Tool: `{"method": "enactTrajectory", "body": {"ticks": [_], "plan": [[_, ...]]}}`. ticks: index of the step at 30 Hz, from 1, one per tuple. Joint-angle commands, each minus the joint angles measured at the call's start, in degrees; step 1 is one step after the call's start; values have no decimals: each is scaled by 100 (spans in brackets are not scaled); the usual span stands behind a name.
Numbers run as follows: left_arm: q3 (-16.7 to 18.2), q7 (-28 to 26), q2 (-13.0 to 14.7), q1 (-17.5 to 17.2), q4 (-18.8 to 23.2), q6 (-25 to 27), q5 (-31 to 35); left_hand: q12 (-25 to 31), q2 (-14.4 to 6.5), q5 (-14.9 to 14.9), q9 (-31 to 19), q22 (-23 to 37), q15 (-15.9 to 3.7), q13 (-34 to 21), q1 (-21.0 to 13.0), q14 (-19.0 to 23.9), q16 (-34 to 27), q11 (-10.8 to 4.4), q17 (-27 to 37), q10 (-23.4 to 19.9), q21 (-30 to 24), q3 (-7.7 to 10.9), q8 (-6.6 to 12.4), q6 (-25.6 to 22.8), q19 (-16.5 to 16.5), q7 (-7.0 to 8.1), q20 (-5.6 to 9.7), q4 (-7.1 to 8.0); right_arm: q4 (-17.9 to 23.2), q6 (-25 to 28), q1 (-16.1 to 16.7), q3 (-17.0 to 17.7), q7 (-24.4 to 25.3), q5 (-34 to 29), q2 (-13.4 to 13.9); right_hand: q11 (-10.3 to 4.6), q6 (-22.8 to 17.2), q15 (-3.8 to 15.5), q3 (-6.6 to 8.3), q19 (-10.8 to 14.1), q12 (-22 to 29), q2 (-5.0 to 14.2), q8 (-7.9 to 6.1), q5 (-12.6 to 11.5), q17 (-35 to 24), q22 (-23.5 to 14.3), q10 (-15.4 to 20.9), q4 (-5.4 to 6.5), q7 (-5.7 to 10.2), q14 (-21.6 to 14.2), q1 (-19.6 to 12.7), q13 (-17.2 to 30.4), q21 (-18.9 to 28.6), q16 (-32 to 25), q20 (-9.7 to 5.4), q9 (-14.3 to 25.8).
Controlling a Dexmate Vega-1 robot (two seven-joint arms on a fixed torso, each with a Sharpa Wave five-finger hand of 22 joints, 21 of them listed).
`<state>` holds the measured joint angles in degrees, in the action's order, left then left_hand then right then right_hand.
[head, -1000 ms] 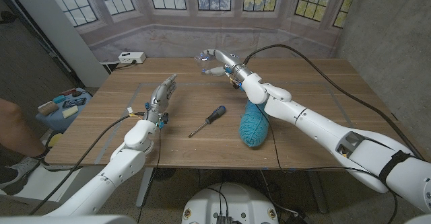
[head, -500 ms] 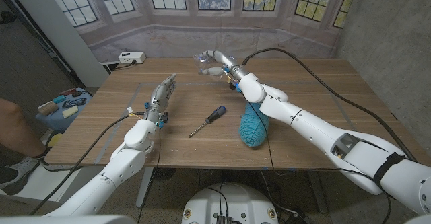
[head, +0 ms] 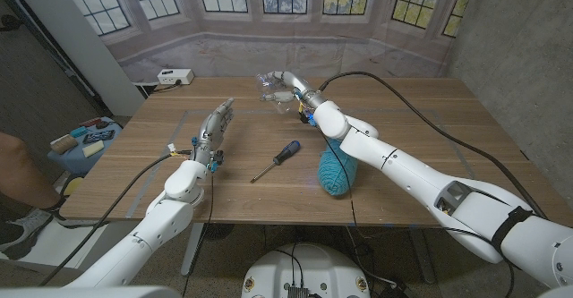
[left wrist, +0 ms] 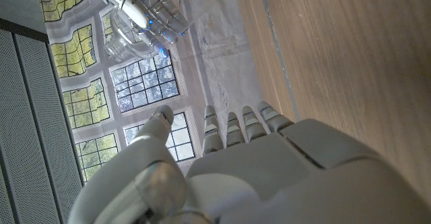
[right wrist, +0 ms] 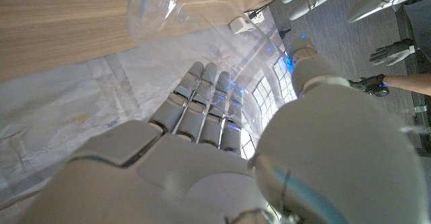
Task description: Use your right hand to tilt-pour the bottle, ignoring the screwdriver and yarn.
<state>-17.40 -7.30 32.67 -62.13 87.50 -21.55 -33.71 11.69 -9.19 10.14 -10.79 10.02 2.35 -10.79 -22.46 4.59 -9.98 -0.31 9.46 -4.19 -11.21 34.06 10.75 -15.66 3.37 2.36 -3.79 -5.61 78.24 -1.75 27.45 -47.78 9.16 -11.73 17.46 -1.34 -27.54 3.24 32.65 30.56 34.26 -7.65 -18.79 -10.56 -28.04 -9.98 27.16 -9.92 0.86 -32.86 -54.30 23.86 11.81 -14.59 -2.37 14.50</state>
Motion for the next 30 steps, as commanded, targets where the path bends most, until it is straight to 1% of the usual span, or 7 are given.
{"method": "enactTrajectory", "body": {"ticks": [1, 7, 16, 19, 21, 22, 30], "plan": [[98, -103, 138, -178, 252, 130, -5, 6, -56, 16, -28, 5, -7, -8, 12, -5, -20, 33, 12, -35, -3, 38, 17, -13, 3, 1, -51, 6, -216, -2, 27, -34, 45, 354, -213, -4, -50, 469, 12, 43, 20, 192, -20, -28, -31, -33, 71, 54, -6, -49, -152, 9, 13, -2, -17, 33], [151, -139, 187, -236, 332, 151, -4, 8, -58, 17, -28, 5, -3, -8, 9, -9, -18, 52, 11, -40, -3, 41, 16, -13, 3, 2, -54, 4, -455, -62, -24, -99, 96, 433, -361, 17, -67, 456, 3, 39, 8, 187, -20, -27, -24, -34, 69, 50, -5, -51, -163, -8, 12, 12, -15, 36], [198, -192, 204, -319, 422, 169, -13, 8, -56, 17, -28, 6, -6, -8, 8, -2, -19, 31, 10, -41, -3, 43, 17, -16, 3, 8, -59, 3, -1022, -298, -192, -218, 238, 455, -624, 23, -82, 463, 10, 42, -17, 184, -23, -30, -5, -34, 62, 44, -4, -64, -183, -32, 15, 32, -20, 41], [195, -194, 195, -318, 418, 160, 0, 8, -56, 17, -28, 6, -9, -8, 7, -1, -19, 40, 10, -42, -3, 43, 17, -14, 2, 12, -59, 1, -1175, -346, -233, -245, 282, 466, -695, -11, -85, 470, 9, 44, -21, 189, -24, -30, -5, -35, 70, 45, -2, -62, -189, -40, 16, 36, -25, 43], [190, -204, 184, -313, 418, 157, 12, 5, -56, 17, -28, 6, -8, -8, 5, 1, -20, 45, 9, -34, -3, 44, 16, -13, 2, 12, -56, 0, -1268, -380, -264, -261, 287, 483, -736, 8, -87, 466, 7, 44, -25, 186, -23, -30, -2, -35, 75, 44, 3, -64, -193, -47, 16, 40, -29, 43], [189, -209, 174, -312, 421, 156, 10, 5, -55, 17, -28, 6, -11, -8, 8, 0, -19, 45, 10, -34, -3, 44, 17, -16, 3, 9, -56, 2, -1313, -388, -281, -272, 299, 481, -756, -16, -89, 472, 7, 42, -31, 192, -24, -30, -2, -35, 70, 48, 3, -65, -191, -50, 15, 41, -32, 44], [182, -275, 148, -328, 467, 166, 50, 7, -52, 16, -29, 6, -9, -8, 10, -1, -18, 49, 10, -40, -5, 43, 17, -16, 6, 8, -69, 3, -1626, -515, -379, -335, 342, 519, -899, -34, -85, 480, 5, 40, -54, 198, -18, -31, 2, -34, 65, 49, 0, -70, -205, -72, 15, 52, -39, 45]]}}
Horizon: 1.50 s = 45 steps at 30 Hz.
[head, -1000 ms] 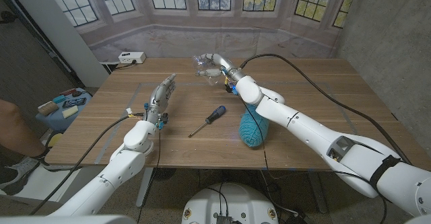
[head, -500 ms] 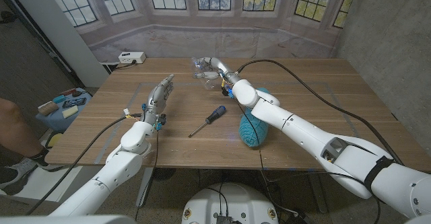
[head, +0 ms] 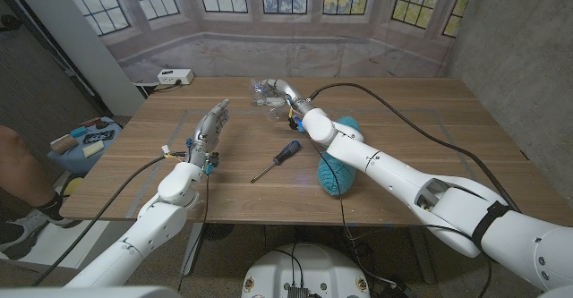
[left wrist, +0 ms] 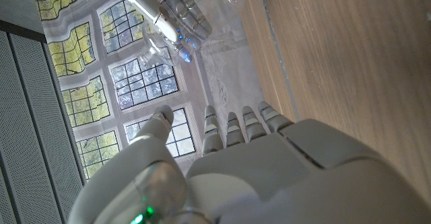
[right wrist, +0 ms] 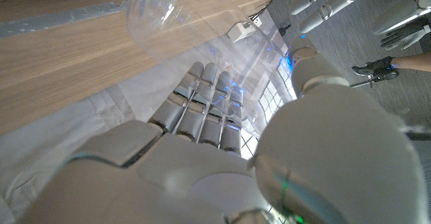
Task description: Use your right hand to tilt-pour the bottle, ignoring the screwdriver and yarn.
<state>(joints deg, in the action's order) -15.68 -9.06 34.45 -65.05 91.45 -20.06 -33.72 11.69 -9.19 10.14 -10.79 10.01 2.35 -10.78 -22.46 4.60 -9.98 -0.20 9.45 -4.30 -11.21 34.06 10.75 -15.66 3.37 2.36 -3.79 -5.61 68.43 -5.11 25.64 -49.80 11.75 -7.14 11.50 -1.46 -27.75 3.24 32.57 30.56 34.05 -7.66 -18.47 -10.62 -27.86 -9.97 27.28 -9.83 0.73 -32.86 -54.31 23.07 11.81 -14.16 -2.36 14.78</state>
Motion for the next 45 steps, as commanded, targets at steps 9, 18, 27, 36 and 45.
{"method": "enactTrajectory", "body": {"ticks": [9, 18, 27, 36, 45], "plan": [[5, -91, -50, -45, 70, -7, 58, 6, -52, 16, -29, 7, -7, -9, 13, -3, -17, 42, 11, -28, -5, 44, 18, -19, 8, 9, -52, 5, -884, -292, -266, -214, 112, 55, -399, -19, -76, 483, 23, 34, -57, 202, -53, -30, 7, -34, 54, 58, 24, -66, -179, -17, 13, 41, -46, 20], [-23, -173, -87, -55, 122, 0, 127, 11, -50, 16, -29, 7, -8, -9, 17, -1, -17, 91, 11, -41, -5, 45, 17, -17, 8, 9, -50, 7, -1295, -493, -339, -231, 179, 133, -557, -20, -70, 490, 38, 39, -74, 197, -51, -35, 31, -33, 61, 61, 33, -66, -169, -36, 15, 68, -57, 23], [-61, -321, -143, -78, 227, 54, 212, 7, -49, 16, -29, 7, 2, -9, 17, 0, -17, 89, 11, -34, -3, 46, 16, -14, 1, 5, -52, 6, -1776, -863, -401, -199, 296, 264, -737, -51, -76, 508, 27, 41, -96, 203, -51, -33, 33, -32, 56, 69, 52, -53, -155, -54, 14, 79, -67, 21], [-61, -468, -137, -153, 415, 178, 251, 3, -52, 14, -29, 8, 91, -10, 30, -33, -9, 88, 15, -24, 2, 42, 15, -13, -13, 17, -116, 17, -2124, -1120, -427, -167, 378, 408, -924, -66, -111, 555, 20, 67, -114, 190, -63, -34, 72, -29, 92, 63, 67, -64, -153, -82, 22, 107, -100, 21], [3, -479, -50, -284, 568, 255, 201, 3, -47, 15, -29, 9, 88, -10, 31, -31, -11, 121, 14, -24, -2, 43, 17, -17, -7, 16, -124, 16, -2004, -1022, -272, -89, 472, 570, -985, -62, -115, 584, 22, 105, -124, 191, -63, -36, 109, -28, 122, 68, 68, -87, -142, -100, 34, 125, -119, 19]]}}
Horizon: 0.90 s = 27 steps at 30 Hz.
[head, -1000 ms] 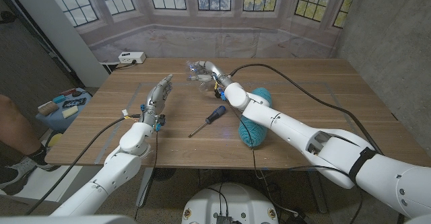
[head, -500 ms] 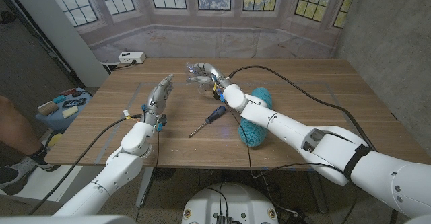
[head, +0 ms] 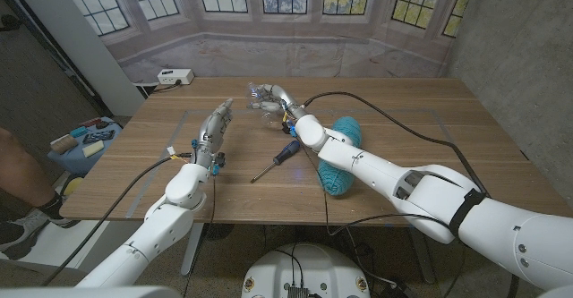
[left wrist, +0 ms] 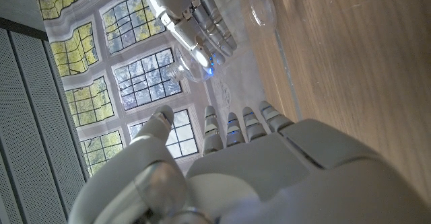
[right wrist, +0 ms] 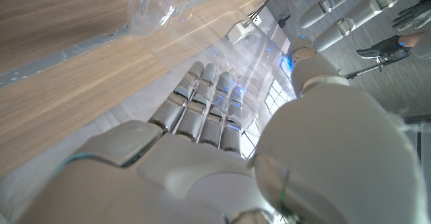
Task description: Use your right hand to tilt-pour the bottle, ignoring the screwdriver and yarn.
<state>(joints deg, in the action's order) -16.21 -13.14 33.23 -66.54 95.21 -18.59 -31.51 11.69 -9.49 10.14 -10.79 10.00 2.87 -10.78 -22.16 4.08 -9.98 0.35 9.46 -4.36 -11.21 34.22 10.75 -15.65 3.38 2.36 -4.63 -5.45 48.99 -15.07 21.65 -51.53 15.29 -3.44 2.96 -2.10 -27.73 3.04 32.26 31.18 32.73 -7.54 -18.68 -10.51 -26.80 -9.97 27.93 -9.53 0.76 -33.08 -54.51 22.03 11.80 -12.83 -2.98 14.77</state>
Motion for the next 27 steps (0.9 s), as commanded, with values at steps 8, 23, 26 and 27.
{"method": "enactTrajectory", "body": {"ticks": [8, 23, 26, 27], "plan": [[97, 41, 126, -171, 185, 65, -79, 4, -15, 15, -29, 11, 33, -10, 5, 20, -13, 69, 14, -18, -4, 27, 17, -18, -5, 8, -35, 2, 1, 77, 223, 131, 263, 281, -197, -2, -117, 608, 49, 60, -7, 171, -39, -48, 37, -28, 70, 41, 65, -75, -110, -13, 37, 12, -67, 18], [177, 166, 200, -259, 180, -44, -127, 5, -14, 15, -29, 12, 27, -10, 8, 21, -14, 75, 13, -20, -5, 30, 19, -24, -5, 9, -35, 2, -302, 20, 273, 108, 573, 312, -396, -12, -139, 581, 52, 135, -27, 157, -43, -51, 113, -26, 119, 30, 76, -98, -117, -44, 59, 50, -120, 15], [193, 160, 204, -283, 192, -57, -127, 2, -13, 16, -29, 12, 29, -10, 7, 20, -14, 70, 13, -13, -6, 30, 18, -20, -3, 9, -37, 0, -569, -94, 217, 75, 672, 289, -505, -27, -140, 582, 46, 149, -33, 164, -44, -49, 122, -26, 132, 27, 80, -104, -126, -53, 61, 50, -129, 17], [197, 155, 207, -292, 201, -53, -128, 3, -14, 16, -29, 12, 25, -10, 7, 18, -13, 74, 12, -15, -6, 31, 18, -21, -4, 11, -35, 0, -677, -133, 188, 66, 686, 292, -547, -31, -142, 588, 45, 154, -33, 164, -45, -49, 125, -26, 135, 28, 79, -105, -125, -54, 62, 51, -124, 17]]}}
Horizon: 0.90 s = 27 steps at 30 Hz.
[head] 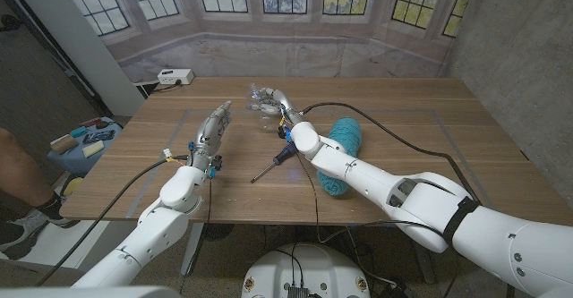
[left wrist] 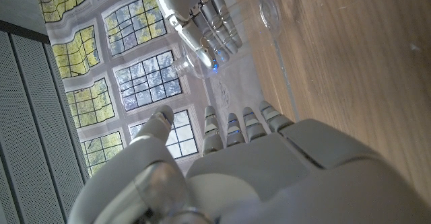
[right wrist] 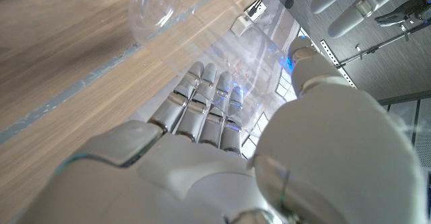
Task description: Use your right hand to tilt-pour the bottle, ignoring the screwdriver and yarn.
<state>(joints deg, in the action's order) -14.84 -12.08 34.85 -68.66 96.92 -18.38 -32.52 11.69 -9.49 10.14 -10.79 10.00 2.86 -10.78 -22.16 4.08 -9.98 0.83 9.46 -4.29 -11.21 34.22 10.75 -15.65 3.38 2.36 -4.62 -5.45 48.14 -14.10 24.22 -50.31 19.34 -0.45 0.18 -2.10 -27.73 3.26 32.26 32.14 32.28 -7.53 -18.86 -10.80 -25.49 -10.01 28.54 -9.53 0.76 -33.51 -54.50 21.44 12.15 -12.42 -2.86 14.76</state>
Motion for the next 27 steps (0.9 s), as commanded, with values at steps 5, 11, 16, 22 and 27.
{"method": "enactTrajectory", "body": {"ticks": [5, 11, 16, 22, 27], "plan": [[86, 7, 55, -138, 85, -64, -21, 4, -16, 16, -29, 12, 25, -11, 5, 21, -15, 25, 12, -25, -7, 31, 18, -21, -3, 13, -39, -1, -1305, -529, -269, -117, 367, 15, -542, -44, -169, 589, 44, 103, 3, 172, -40, -20, 16, -22, 92, 28, 104, -88, -134, -7, 41, 9, -123, 22], [107, -32, 66, -184, 138, -30, -20, 4, -15, 15, -29, 13, 19, -10, 6, 17, -14, 17, 12, -24, -7, 30, 17, -20, -2, 12, -36, -2, -2073, -864, -496, -186, 448, 88, -843, -62, -191, 603, 34, 108, -9, 177, -53, -17, 32, -21, 106, 26, 118, -96, -143, -20, 38, 11, -125, 27], [106, -37, 71, -178, 152, 1, -13, 5, -16, 15, -29, 13, 21, -11, 4, 15, -14, 28, 11, -26, -7, 29, 17, -19, -2, 13, -40, -4, -2378, -947, -600, -241, 462, 174, -961, -86, -206, 607, 23, 116, -27, 187, -61, -15, 46, -21, 107, 28, 121, -100, -149, -33, 36, 13, -128, 28], [97, 2, 67, -131, 122, 17, -32, 5, -17, 16, -29, 13, 23, -11, 2, 20, -16, 25, 11, -28, -8, 30, 17, -21, -1, 15, -38, -6, -2504, -943, -670, -286, 418, 293, -999, -86, -202, 615, 35, 116, -44, 192, -62, -19, 78, -20, 110, 32, 128, -102, -147, -46, 30, 32, -134, 27], [80, 42, 63, -82, 85, 23, -38, 3, -14, 15, -29, 13, 22, -11, 4, 18, -16, 31, 11, -22, -8, 28, 16, -18, -2, 12, -38, -7, -2506, -978, -680, -329, 377, 347, -970, -77, -159, 603, 50, 101, -87, 178, -50, -22, 120, -20, 53, 25, 138, -52, -150, -60, 19, 75, -137, 29]]}}
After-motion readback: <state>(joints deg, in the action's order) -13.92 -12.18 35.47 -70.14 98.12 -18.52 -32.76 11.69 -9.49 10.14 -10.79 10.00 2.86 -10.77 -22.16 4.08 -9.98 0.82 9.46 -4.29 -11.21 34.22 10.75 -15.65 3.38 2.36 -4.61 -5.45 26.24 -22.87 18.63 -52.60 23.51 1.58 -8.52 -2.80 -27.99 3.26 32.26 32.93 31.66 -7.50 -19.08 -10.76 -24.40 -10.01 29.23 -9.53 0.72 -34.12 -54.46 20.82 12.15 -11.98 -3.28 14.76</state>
